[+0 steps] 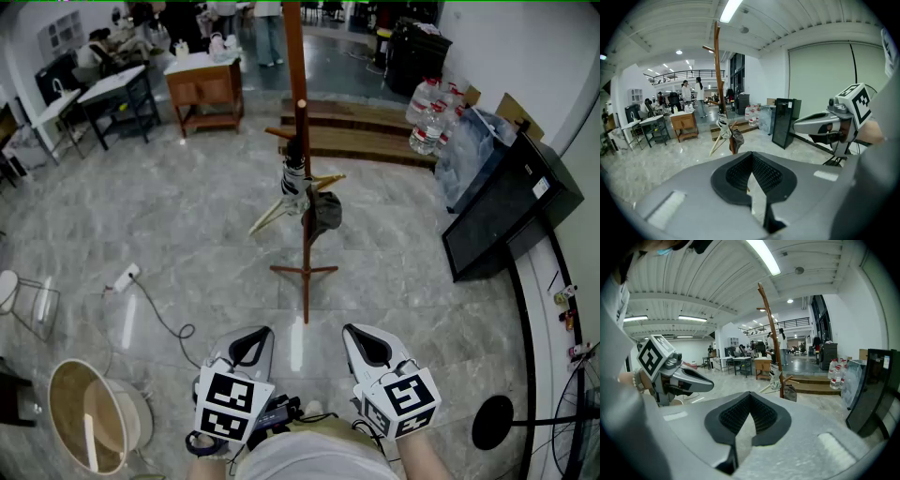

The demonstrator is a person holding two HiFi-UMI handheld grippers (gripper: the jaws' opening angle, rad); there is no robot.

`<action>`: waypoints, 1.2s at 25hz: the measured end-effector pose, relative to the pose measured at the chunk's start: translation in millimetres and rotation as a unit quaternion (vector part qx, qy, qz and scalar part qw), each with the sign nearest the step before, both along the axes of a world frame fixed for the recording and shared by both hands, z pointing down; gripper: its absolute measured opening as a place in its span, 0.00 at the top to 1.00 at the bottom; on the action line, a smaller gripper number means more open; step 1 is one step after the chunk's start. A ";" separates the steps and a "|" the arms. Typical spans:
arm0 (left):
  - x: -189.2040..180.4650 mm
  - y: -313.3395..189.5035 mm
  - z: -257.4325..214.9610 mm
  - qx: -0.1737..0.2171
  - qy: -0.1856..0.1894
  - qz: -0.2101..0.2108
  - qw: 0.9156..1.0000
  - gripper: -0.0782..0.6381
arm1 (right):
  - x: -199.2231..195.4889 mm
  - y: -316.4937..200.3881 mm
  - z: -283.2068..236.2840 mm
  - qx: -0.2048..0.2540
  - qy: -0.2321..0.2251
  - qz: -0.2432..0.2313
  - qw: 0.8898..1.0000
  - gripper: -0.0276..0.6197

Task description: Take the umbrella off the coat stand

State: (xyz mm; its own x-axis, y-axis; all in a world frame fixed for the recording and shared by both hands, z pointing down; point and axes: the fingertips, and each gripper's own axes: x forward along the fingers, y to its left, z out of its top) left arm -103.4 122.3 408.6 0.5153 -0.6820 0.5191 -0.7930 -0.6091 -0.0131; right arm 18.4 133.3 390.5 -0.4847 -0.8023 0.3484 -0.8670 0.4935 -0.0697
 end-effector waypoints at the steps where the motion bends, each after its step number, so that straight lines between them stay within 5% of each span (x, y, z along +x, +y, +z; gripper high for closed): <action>1: 0.4 0.1 -0.3 0.001 0.000 0.000 1.000 0.87 | 0.3 0.2 -0.3 0.000 0.000 0.000 1.000 0.96; 10: 3.2 1.9 -2.8 0.006 0.006 -0.003 1.000 0.87 | 3.7 2.3 -3.2 0.003 0.000 0.000 1.000 0.96; 18: 11.8 4.8 -16.4 0.026 0.051 -0.006 0.998 0.88 | 4.6 3.5 -11.4 0.016 -0.020 0.001 1.000 0.95; 20: 14.5 6.8 -19.5 0.032 0.052 -0.005 0.998 0.83 | 5.3 4.8 -13.3 0.018 -0.024 0.000 1.000 0.96; 23: 18.0 8.9 -25.0 0.040 0.051 -0.006 0.998 0.75 | 6.8 6.7 -16.5 0.019 -0.034 -0.007 0.999 0.82; 30: 22.6 15.2 -30.7 0.052 0.047 -0.024 0.997 0.72 | 19.5 13.2 -15.9 0.019 -0.041 -0.016 0.999 0.80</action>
State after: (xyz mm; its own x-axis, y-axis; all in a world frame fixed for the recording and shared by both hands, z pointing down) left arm -80.9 137.5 377.9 0.5230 -0.7550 0.3955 -0.8222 -0.5691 0.0010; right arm 37.9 146.5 374.5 -0.5357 -0.7978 0.2766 -0.8430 0.5241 -0.1212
